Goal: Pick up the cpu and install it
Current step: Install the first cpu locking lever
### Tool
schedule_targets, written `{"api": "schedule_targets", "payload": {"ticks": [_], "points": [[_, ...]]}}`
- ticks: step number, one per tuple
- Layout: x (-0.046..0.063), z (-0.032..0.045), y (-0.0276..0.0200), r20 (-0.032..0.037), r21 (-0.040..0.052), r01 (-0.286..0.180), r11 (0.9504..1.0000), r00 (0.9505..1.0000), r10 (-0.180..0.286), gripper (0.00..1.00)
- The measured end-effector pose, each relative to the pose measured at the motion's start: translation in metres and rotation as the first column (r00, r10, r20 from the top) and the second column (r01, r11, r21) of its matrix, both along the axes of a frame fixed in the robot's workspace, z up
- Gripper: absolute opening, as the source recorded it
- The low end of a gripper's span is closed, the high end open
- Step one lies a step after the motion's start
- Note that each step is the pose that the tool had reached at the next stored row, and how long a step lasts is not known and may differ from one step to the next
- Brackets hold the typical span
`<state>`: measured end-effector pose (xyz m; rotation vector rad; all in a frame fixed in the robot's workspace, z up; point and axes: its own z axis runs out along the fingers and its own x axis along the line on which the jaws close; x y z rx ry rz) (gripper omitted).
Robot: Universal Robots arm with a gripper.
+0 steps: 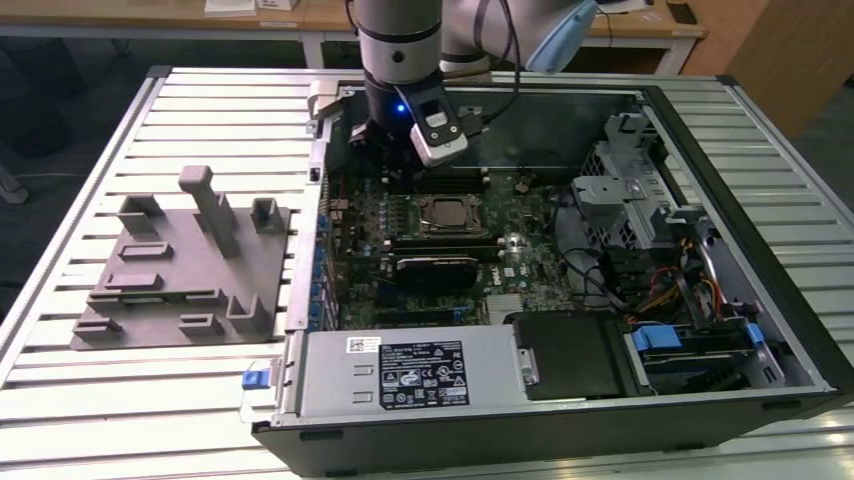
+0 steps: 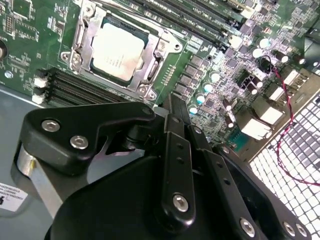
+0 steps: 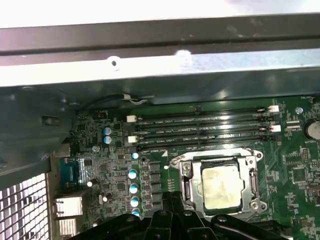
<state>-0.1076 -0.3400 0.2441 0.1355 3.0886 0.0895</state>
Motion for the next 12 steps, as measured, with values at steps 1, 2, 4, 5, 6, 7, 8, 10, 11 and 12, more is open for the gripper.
{"api": "schedule_targets", "payload": {"ticks": [1, 2, 4, 5, 6, 7, 8, 10, 11, 12], "points": [[-0.001, 0.0, 0.0, 0.0, 0.0011, -0.003, 1.0, 1.0, 0.003, 0.11], [-0.0037, -0.0001, -0.0001, 0.0001, 0.0068, -0.014, 0.9999, 0.9999, 0.014, 0.11], [-0.0042, -0.0002, -0.0001, 0.0001, 0.0069, -0.014, 0.9999, 0.9999, 0.014, 0.11], [-0.0049, -0.0003, -0.0001, 0.0001, 0.0073, -0.015, 0.9999, 0.9999, 0.015, 0.11], [-0.0056, -0.0003, -0.0001, 0.0, 0.0094, -0.018, 0.9998, 0.9998, 0.018, 0.11], [-0.0065, -0.0005, -0.0001, 0.0002, 0.0136, -0.022, 0.9997, 0.9998, 0.022, 0.11], [-0.0077, -0.0007, -0.0001, 0.0003, 0.0184, -0.026, 0.9995, 0.9997, 0.026, 0.11], [-0.0098, -0.0009, -0.0001, 0.0008, 0.0323, -0.034, 0.9989, 0.9994, 0.034, 0.11], [-0.0101, -0.0009, -0.0001, 0.0012, 0.0436, -0.038, 0.9983, 0.9993, 0.038, 0.11], [-0.0105, -0.0009, -0.0001, 0.0015, 0.055, -0.041, 0.9976, 0.9992, 0.041, 0.11]]}}
